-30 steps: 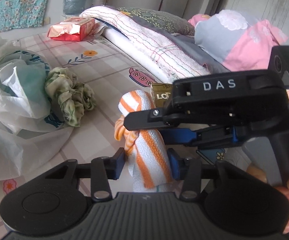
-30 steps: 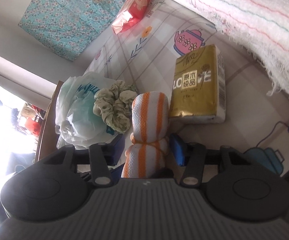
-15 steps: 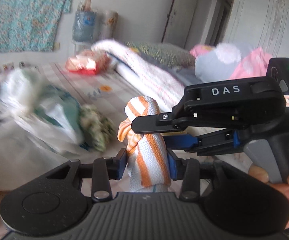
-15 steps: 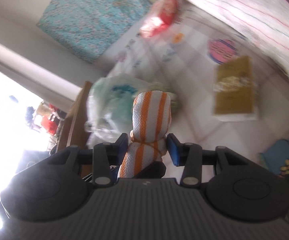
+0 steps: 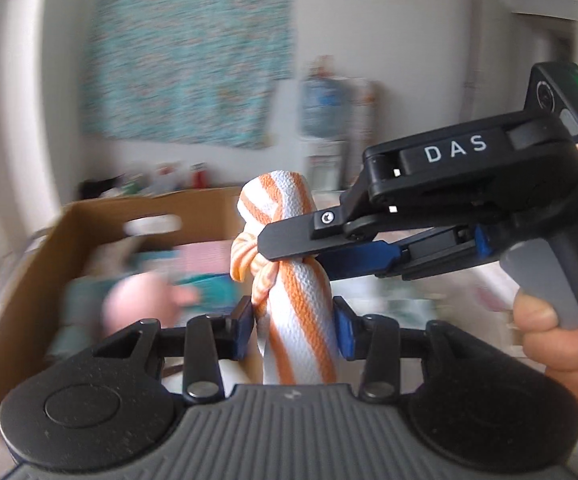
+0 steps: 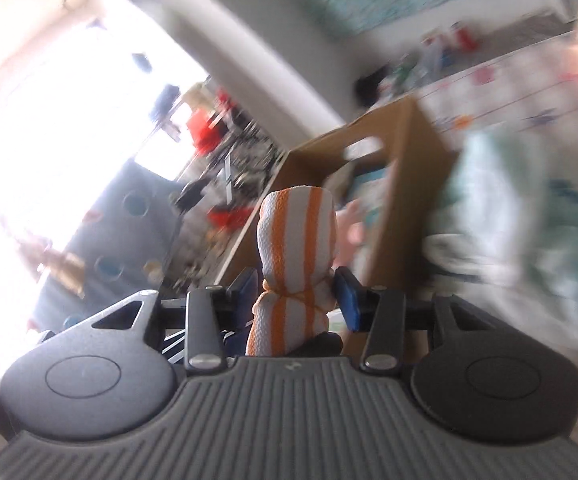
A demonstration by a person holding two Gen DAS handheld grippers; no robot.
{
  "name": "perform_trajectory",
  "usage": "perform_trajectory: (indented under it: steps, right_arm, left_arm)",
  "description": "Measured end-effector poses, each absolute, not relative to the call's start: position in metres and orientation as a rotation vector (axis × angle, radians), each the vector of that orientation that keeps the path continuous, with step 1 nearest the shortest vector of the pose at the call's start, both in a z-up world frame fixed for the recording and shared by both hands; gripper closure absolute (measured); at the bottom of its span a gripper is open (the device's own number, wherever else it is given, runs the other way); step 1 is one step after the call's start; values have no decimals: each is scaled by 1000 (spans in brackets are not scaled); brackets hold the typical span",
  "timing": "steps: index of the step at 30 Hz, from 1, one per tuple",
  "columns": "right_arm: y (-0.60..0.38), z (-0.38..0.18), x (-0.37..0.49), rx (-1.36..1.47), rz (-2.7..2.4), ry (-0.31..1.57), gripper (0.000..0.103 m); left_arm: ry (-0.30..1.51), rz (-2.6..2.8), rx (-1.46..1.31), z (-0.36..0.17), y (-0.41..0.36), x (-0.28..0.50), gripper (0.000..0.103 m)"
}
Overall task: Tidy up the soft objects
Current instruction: 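Lift the towel with the right gripper and carry it over the box, then lower the towel into the box and open the right gripper, then move the right gripper back to the gold tissue pack on the bed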
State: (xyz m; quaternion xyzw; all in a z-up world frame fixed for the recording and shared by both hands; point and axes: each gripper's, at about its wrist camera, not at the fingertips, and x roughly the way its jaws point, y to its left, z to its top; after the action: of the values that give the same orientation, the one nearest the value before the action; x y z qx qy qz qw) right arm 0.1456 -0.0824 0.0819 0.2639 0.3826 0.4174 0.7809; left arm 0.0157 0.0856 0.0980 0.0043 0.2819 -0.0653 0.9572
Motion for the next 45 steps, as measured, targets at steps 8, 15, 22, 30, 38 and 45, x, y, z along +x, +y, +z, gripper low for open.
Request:
perform_trajectory:
  steps: [8, 15, 22, 30, 38, 45]
  right_arm:
    - [72, 79, 188, 504, 1097, 1033, 60]
    - [157, 32, 207, 452, 1099, 1263, 60]
    - [162, 14, 208, 440, 1075, 1324, 60]
    - [125, 37, 212, 522, 1095, 1258, 56]
    - [43, 63, 204, 658, 1112, 1100, 50]
    - [-66, 67, 162, 715, 991, 908, 40]
  left_arm:
    - [697, 109, -73, 90, 177, 39, 60]
    - [780, 217, -65, 78, 212, 38, 51]
    - [750, 198, -64, 85, 215, 22, 47]
    - [692, 197, -99, 93, 215, 11, 42]
    - [637, 142, -141, 107, 195, 1, 36]
    - [580, -66, -120, 108, 126, 5, 29]
